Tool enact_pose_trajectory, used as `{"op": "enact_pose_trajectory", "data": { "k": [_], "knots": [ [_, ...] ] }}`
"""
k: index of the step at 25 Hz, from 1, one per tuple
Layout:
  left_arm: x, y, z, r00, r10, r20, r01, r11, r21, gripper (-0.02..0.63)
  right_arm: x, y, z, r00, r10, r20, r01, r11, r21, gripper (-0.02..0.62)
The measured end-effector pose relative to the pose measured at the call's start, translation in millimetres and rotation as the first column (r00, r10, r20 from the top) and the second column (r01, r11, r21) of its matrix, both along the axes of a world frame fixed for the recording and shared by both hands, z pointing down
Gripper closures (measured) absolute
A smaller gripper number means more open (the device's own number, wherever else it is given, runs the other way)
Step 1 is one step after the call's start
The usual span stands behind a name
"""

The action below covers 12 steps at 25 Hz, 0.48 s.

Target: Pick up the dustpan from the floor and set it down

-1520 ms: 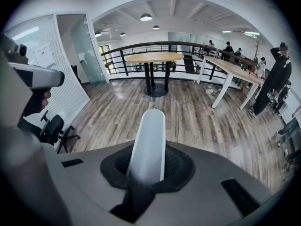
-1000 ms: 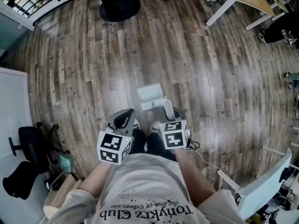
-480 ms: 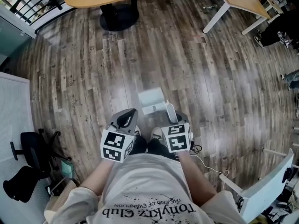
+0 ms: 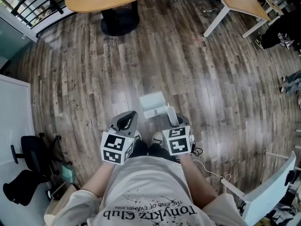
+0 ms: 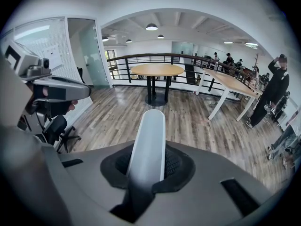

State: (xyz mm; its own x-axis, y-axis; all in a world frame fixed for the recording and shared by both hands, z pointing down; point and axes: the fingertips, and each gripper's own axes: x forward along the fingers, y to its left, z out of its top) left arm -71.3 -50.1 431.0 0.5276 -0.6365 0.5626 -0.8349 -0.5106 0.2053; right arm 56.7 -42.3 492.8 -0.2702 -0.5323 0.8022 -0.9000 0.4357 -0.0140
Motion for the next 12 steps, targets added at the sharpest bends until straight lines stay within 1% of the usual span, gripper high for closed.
{"op": "enact_pose_trajectory", "data": {
  "k": [2, 4, 8, 12],
  "knots": [
    [1.3, 0.7, 0.9, 1.0, 0.011, 0.017, -0.011, 1.0, -0.001, 0.583, 0.1, -3.1, 0.0, 1.0, -0.007, 0.002, 0.007, 1.0, 0.017, 0.517],
    [2.0, 1.2, 0.2, 0.999, 0.018, 0.029, -0.018, 1.0, 0.005, 0.583, 0.2, -2.5, -0.2, 1.0, -0.007, 0.001, 0.007, 1.0, 0.014, 0.517],
    [1.8, -1.5, -7.3, 1.0, -0.007, 0.004, 0.007, 1.0, 0.028, 0.583, 1.1, 0.5, -3.6, 1.0, 0.0, 0.006, 0.0, 1.0, 0.0, 0.517],
    [1.7, -1.3, -7.6, 1.0, -0.008, 0.004, 0.008, 1.0, 0.029, 0.583, 1.9, 0.3, -4.8, 1.0, 0.0, 0.005, 0.0, 1.0, 0.005, 0.517]
  ]
}}
